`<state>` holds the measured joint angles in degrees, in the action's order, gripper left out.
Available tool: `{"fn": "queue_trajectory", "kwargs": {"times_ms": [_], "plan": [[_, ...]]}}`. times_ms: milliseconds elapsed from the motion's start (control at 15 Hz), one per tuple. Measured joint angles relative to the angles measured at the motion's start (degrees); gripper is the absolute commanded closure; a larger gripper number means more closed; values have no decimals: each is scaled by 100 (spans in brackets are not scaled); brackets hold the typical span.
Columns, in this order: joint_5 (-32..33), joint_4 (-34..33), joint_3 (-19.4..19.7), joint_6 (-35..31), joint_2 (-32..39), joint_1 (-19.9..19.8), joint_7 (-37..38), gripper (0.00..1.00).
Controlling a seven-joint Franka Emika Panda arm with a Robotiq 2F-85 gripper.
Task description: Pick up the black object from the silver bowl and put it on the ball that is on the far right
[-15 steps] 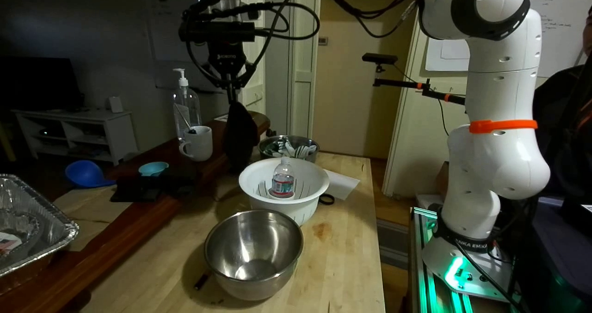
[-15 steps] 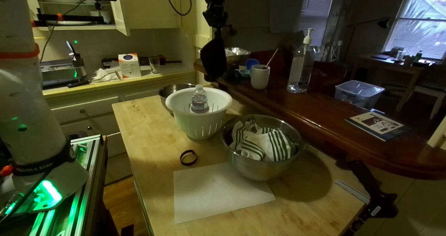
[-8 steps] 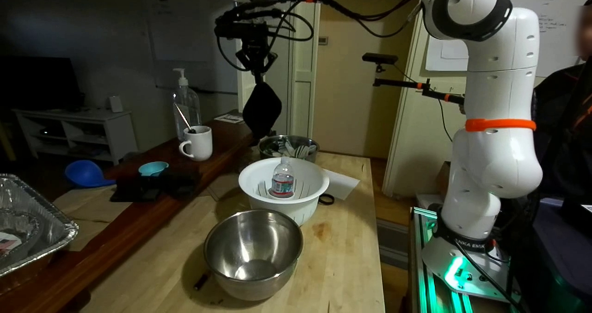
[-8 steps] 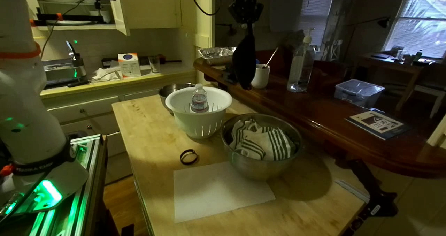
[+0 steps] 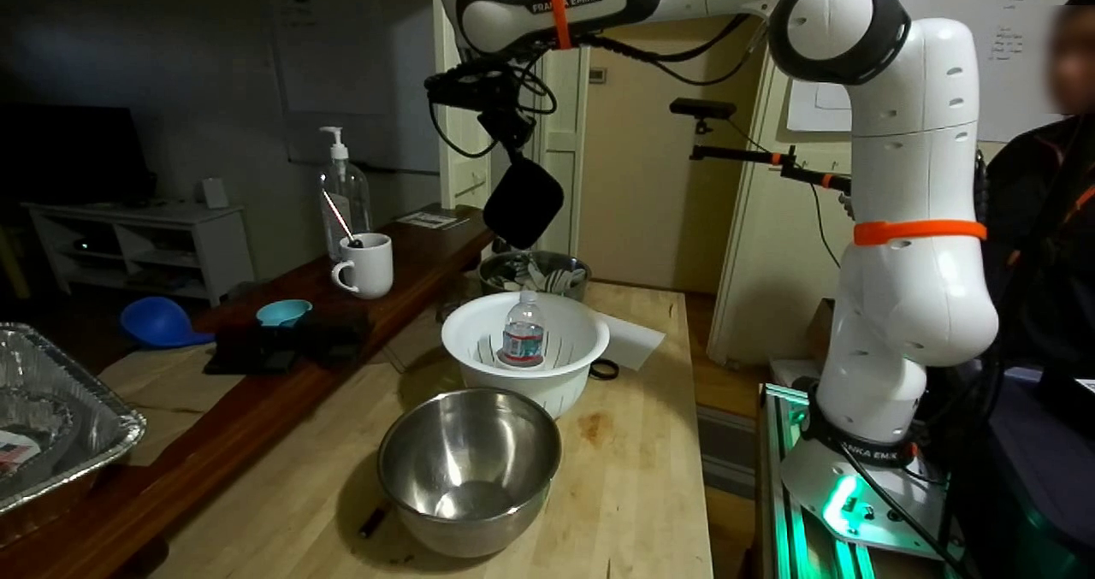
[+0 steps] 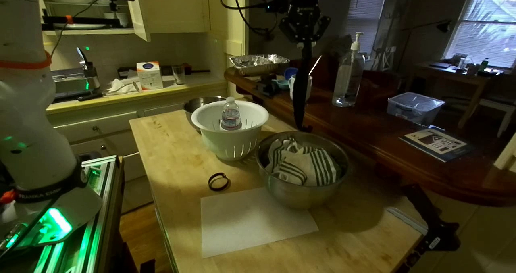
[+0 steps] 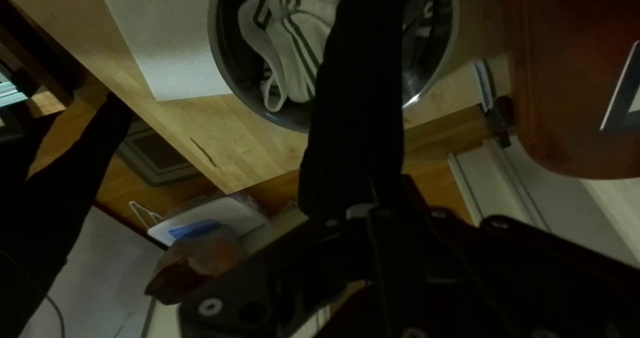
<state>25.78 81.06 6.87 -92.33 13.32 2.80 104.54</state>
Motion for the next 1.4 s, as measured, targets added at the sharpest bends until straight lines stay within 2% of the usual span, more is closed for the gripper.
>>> {"fn": "queue_trajectory", "kwargs": {"times_ms": [67,133,267,333,800,1400], "plan": [[95,3,34,115,39,-2,192,98],[176,9,73,254,78,-3,373,93],[223,15,104,527,149,-4,609,93],[226,14,102,560,167,-3,668,98],[225,127,-3,587,343,0,527,98],[225,420,89,651,704,-49,522,98]]}}
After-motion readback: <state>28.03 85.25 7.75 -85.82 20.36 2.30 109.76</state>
